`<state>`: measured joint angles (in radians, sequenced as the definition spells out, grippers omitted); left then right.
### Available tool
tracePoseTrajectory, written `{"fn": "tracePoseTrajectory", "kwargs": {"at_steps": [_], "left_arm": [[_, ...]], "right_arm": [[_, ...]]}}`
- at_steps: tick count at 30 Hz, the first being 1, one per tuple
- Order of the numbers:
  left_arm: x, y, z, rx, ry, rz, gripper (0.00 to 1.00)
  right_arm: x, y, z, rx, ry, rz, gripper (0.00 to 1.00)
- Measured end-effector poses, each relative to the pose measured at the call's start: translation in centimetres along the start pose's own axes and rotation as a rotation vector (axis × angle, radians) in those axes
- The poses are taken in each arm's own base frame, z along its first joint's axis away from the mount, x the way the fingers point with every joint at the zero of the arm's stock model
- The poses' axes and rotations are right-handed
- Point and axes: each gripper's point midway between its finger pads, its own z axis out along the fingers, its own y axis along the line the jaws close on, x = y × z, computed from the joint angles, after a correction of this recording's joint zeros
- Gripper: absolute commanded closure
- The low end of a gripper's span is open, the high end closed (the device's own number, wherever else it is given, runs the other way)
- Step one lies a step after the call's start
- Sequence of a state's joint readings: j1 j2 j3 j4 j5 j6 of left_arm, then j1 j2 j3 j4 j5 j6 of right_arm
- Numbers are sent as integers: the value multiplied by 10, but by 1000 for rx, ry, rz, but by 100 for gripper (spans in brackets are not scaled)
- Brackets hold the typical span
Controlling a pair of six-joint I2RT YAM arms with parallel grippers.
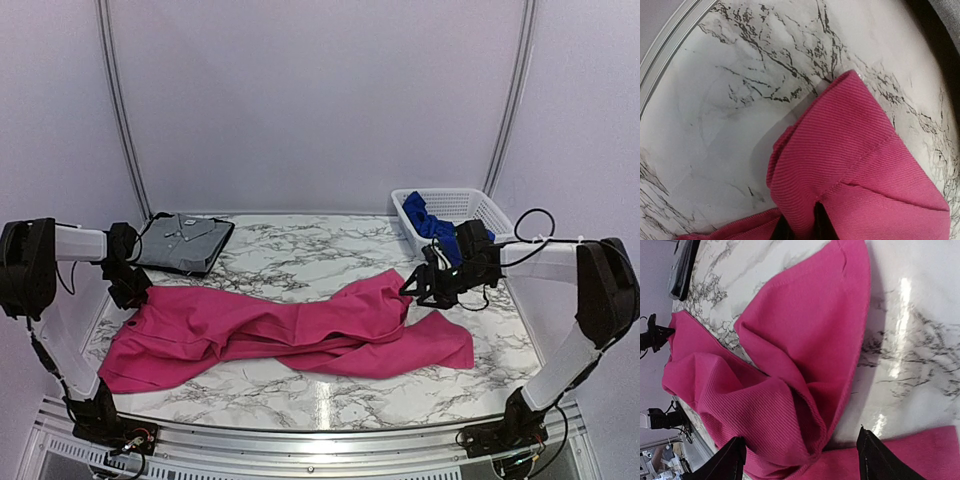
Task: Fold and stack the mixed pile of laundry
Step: Flatten out the crumpled trousers at the center of the board.
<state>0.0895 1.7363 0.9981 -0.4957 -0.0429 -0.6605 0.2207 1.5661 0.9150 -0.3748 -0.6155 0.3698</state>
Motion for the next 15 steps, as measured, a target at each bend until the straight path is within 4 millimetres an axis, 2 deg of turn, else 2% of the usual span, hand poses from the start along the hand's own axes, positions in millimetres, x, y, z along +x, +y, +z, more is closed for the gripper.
{"fn": "tracePoseTrajectory", "kwargs": {"at_steps": [4, 8, 9, 10, 12, 13, 15], "left_arm": [[-2, -6, 1, 29, 2, 3, 100], [-3, -7, 2, 41, -1, 13, 100], [-3, -7, 2, 44, -2, 14, 100], [-4, -7, 2, 46, -3, 16, 100], [-4, -7, 2, 51, -4, 20, 100], [-5, -7, 2, 53, -5, 19, 100], [-6, -7, 2, 60, -5, 19, 100]], "right_arm": [[20, 5, 26, 12, 69, 2, 31], [22, -1, 39, 24, 76, 29, 26], [22, -4, 43, 27, 77, 36, 32], [22, -7, 47, 31, 79, 46, 46], [20, -11, 53, 38, 78, 61, 88], [18, -11, 54, 39, 73, 65, 100], [11, -10, 53, 45, 50, 70, 100]]}}
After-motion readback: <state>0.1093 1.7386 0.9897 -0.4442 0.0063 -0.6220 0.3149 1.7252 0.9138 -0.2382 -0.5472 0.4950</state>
